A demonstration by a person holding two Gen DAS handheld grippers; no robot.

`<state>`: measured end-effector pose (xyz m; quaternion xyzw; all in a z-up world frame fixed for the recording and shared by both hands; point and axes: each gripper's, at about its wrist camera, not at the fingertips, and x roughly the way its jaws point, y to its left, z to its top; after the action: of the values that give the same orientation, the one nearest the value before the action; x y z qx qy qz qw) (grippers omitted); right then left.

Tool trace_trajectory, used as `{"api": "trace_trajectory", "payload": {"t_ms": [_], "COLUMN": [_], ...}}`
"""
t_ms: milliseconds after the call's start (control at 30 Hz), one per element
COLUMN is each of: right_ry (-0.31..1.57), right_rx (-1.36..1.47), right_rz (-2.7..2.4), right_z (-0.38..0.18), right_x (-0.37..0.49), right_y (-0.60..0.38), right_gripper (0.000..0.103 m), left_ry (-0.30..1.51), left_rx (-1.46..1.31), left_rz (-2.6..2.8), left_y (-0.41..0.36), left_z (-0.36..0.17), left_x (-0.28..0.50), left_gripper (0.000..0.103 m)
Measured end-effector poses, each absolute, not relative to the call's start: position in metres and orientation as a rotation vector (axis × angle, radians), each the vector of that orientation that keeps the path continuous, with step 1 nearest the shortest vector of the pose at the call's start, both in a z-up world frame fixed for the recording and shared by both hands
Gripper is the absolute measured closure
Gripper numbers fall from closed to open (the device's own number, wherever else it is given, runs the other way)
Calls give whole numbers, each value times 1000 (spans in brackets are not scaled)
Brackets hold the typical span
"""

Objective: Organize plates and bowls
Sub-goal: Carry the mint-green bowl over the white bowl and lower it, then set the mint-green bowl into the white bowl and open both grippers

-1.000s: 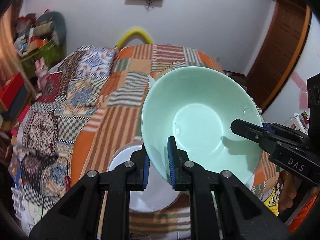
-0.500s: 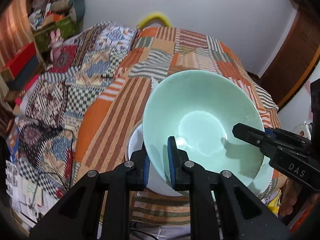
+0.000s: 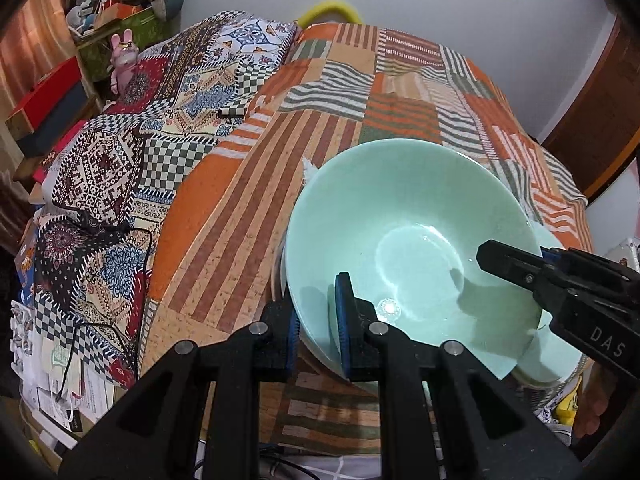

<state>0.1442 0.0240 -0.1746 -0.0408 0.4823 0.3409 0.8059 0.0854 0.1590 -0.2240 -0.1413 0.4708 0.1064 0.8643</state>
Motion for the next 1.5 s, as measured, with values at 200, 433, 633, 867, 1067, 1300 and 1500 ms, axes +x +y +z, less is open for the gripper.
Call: {"api": "trace_trajectory", "payload": {"t_ms": [200, 433, 633, 867, 1067, 1300, 1500], "right_ry": [1044, 1050, 1047, 1021, 1016, 1025, 1012], "right_rx": [-115, -131, -154, -194, -200, -191, -180], "right_rz": [717, 710, 708, 699, 695, 699, 703], "right_z": [-181, -186, -188, -185, -185, -186, -181], "right_x": [148, 149, 148, 146, 145, 142, 140], "right_y": [26, 27, 28, 27, 25, 23, 18], "right_gripper": [83, 83, 80, 79, 78, 78, 71], "left_ry": [991, 997, 991, 994, 1013, 1025, 1002], "left_rx": [-266, -248, -261, -271, -222, -225, -236], "left_rz": [234, 239, 236, 235, 246, 212, 237], "left_y": [157, 155, 157, 157, 154, 149, 152], "left_z": [-229, -234, -236, -234, -230, -226, -218], "left_x": [89, 91, 93, 94, 94, 94, 90], "left_gripper": [87, 87, 87, 87, 85, 66, 59]}}
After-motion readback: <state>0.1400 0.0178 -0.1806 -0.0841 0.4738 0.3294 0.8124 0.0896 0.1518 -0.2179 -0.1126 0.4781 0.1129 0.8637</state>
